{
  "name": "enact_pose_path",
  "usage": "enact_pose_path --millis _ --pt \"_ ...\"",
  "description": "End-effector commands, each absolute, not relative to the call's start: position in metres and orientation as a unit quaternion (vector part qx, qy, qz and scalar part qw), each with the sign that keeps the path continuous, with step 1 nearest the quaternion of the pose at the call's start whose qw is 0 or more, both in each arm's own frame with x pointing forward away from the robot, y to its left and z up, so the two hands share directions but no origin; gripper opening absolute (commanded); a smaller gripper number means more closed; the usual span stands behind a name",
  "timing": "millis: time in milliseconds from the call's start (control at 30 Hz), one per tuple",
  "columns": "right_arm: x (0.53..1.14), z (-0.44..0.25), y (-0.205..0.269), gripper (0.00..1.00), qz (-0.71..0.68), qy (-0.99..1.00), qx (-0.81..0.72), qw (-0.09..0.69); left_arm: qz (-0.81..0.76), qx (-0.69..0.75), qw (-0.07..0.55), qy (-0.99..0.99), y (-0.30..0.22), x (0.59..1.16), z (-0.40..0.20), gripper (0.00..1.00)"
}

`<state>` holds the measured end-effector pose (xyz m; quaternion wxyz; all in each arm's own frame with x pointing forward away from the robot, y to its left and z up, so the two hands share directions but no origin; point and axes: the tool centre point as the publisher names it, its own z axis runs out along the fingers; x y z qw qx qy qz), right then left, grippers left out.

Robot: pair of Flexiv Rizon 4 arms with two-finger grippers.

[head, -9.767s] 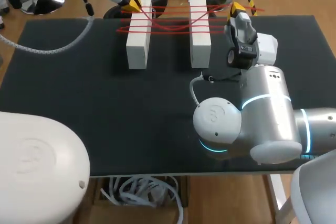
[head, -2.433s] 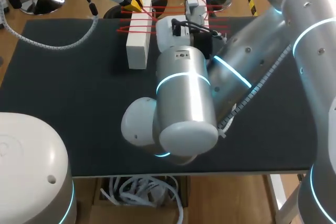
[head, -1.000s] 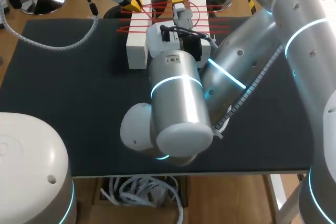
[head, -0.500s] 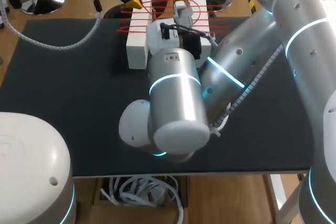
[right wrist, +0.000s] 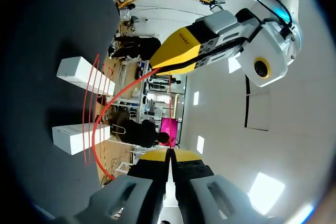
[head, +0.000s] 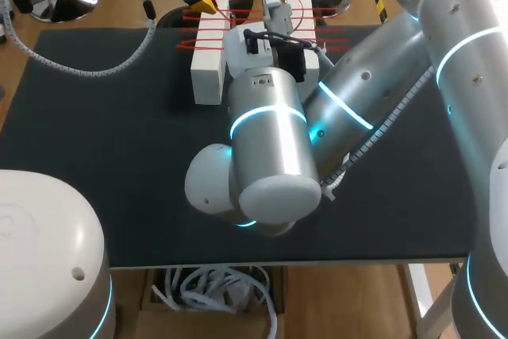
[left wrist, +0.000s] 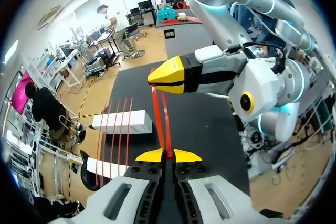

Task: Grab the tape and strap the tape.

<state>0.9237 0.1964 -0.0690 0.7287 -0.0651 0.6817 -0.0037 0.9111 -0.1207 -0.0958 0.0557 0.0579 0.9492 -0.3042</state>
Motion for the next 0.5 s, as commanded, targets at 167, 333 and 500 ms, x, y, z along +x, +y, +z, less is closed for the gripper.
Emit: enact_pose_path --millis 167,333,500 --pt "0.9203 -0.0658 0.1936 0.0 -0.003 0.688 -0.071 0.722 -0.304 0.057 0.056 0.949 -0.1206 0.9108 -0.096 0.0" --pt "0.9207 -0.0652 0.1963 0.0 -0.002 0.688 -0.074 0.722 -0.304 0.057 0.056 0.949 -0.1206 0.9108 -0.096 0.0" --pt "0.9214 -0.0682 0.1975 0.0 -0.004 0.689 -0.077 0.72 -0.304 0.057 0.056 0.949 -0.1206 0.9108 -0.096 0.0"
